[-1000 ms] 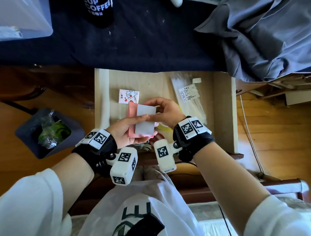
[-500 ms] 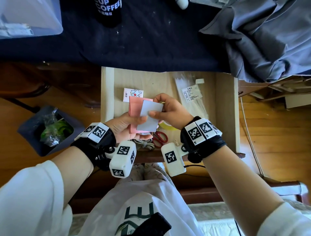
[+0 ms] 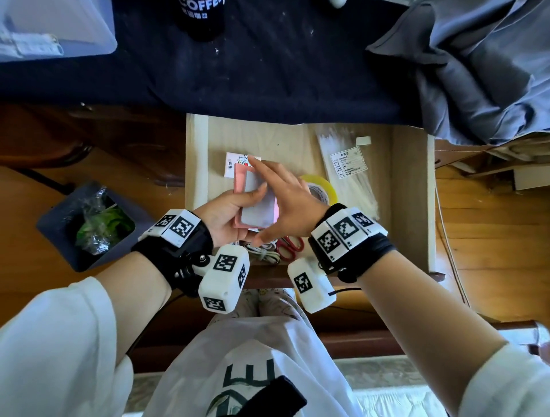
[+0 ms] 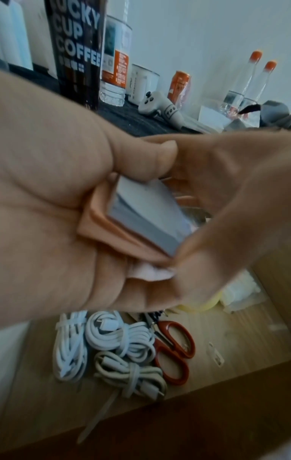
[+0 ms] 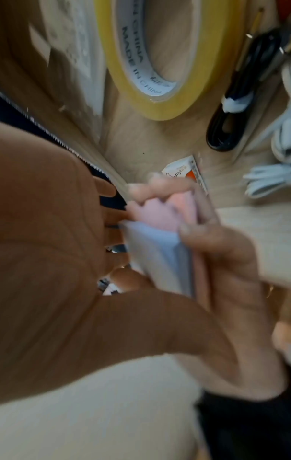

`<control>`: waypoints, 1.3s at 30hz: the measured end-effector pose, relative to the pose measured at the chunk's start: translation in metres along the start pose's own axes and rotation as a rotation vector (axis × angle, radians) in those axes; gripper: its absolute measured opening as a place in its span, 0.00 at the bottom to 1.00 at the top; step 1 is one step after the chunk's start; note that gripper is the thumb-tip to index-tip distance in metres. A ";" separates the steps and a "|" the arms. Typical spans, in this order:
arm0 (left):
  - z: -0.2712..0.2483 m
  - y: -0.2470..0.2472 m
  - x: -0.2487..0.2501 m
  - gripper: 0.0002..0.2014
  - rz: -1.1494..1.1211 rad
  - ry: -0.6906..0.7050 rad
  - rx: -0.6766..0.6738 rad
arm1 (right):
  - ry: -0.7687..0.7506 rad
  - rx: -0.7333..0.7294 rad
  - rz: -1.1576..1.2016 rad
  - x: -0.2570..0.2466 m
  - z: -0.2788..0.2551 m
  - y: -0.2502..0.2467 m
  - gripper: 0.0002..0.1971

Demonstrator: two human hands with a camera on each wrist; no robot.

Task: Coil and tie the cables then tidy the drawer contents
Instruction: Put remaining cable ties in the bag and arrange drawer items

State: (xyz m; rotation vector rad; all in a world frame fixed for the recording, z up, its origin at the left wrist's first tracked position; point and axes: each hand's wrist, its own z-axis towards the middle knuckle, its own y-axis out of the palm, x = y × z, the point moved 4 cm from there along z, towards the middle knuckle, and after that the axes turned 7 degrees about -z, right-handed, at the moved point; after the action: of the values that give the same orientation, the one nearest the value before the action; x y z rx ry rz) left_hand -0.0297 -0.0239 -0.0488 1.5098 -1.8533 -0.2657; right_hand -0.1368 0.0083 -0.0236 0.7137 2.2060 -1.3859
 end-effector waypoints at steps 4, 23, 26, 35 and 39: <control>0.000 0.005 -0.004 0.15 -0.035 -0.035 -0.018 | 0.029 0.177 -0.106 -0.004 0.003 0.003 0.54; -0.026 -0.073 0.056 0.10 0.131 0.238 0.314 | 0.217 -0.006 0.059 0.007 0.075 0.044 0.46; -0.033 -0.100 0.053 0.08 0.096 0.289 0.469 | 0.234 -0.083 0.020 0.012 0.088 0.065 0.46; -0.016 -0.127 0.022 0.16 0.006 0.169 0.523 | 0.247 -0.021 -0.292 0.014 0.137 0.098 0.45; -0.015 -0.130 0.022 0.15 0.029 0.165 0.507 | 0.265 0.129 -0.443 0.013 0.144 0.106 0.28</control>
State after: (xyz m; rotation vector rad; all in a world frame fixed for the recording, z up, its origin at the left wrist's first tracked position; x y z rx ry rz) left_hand 0.0784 -0.0778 -0.1037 1.7690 -1.8910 0.3622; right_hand -0.0667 -0.0816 -0.1622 0.4898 2.6147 -1.7436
